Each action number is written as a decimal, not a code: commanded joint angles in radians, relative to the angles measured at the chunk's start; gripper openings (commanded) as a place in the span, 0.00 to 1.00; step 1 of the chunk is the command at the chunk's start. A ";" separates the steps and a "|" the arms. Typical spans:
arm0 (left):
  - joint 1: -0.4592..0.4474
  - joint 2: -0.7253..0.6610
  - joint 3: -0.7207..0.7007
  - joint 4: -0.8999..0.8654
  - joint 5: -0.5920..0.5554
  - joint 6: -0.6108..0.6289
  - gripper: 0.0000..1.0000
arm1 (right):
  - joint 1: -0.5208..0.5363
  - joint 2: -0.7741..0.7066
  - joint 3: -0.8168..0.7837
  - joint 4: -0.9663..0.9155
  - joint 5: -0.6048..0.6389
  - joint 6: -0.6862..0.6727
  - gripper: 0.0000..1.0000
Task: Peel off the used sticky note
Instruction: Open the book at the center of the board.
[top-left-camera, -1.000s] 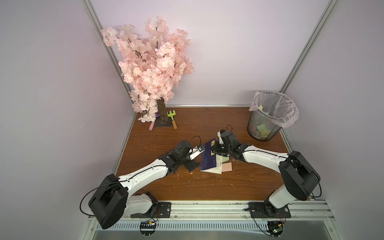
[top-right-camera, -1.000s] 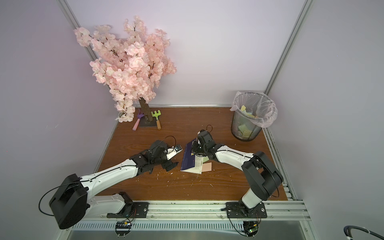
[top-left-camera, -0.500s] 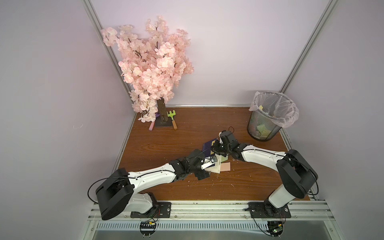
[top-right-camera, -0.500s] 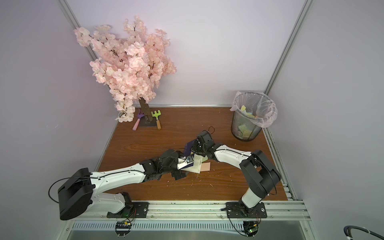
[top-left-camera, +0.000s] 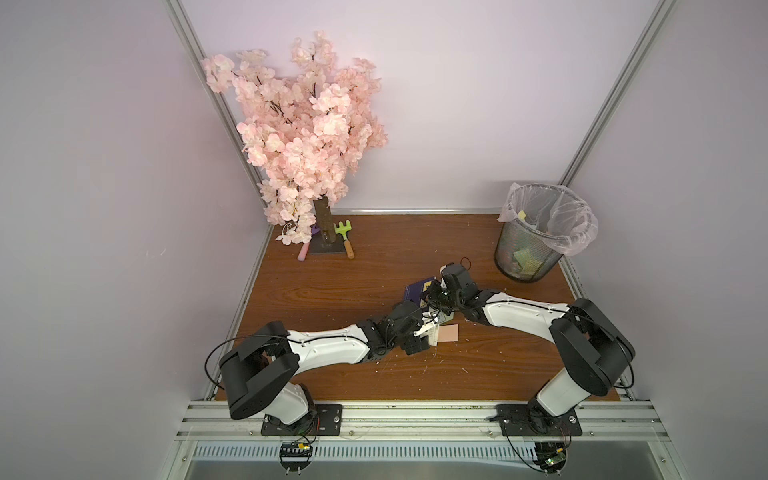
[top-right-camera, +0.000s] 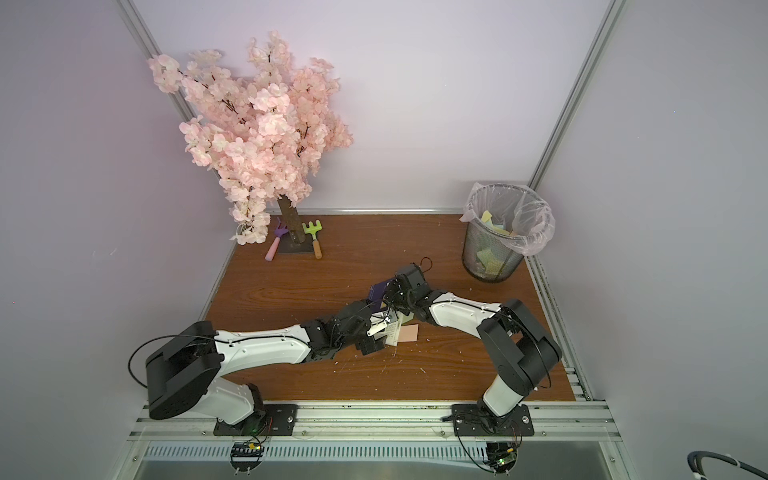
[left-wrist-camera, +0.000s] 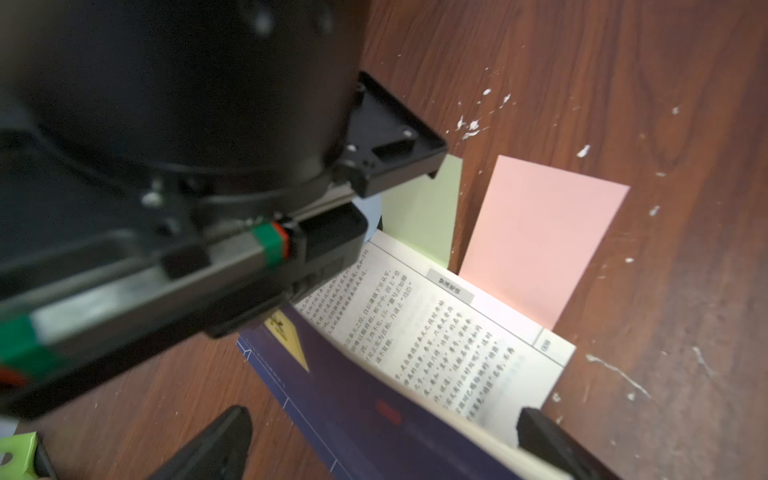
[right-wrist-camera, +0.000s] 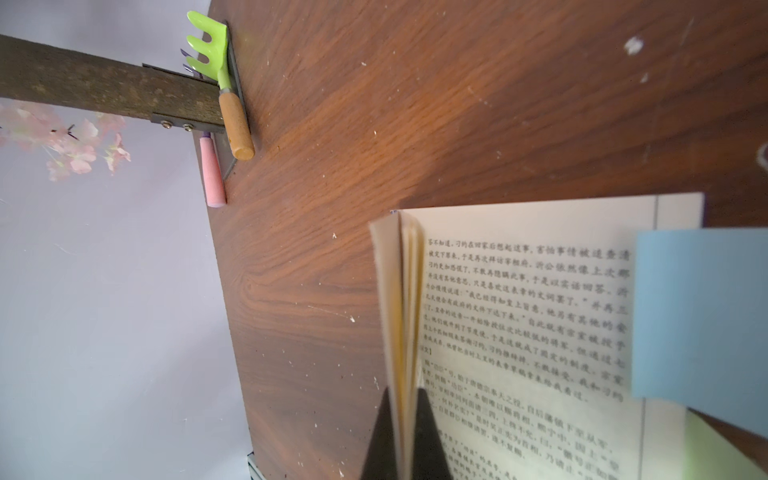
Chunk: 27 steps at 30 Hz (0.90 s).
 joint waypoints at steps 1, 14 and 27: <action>-0.012 -0.003 0.010 0.052 -0.053 -0.002 0.96 | -0.004 -0.005 -0.010 0.054 -0.016 0.031 0.00; -0.012 -0.098 -0.051 0.021 -0.005 0.005 0.36 | -0.004 -0.043 0.003 -0.027 0.046 -0.023 0.05; 0.073 -0.127 -0.059 -0.039 0.121 -0.071 0.02 | -0.062 -0.172 0.032 -0.157 0.065 -0.171 0.52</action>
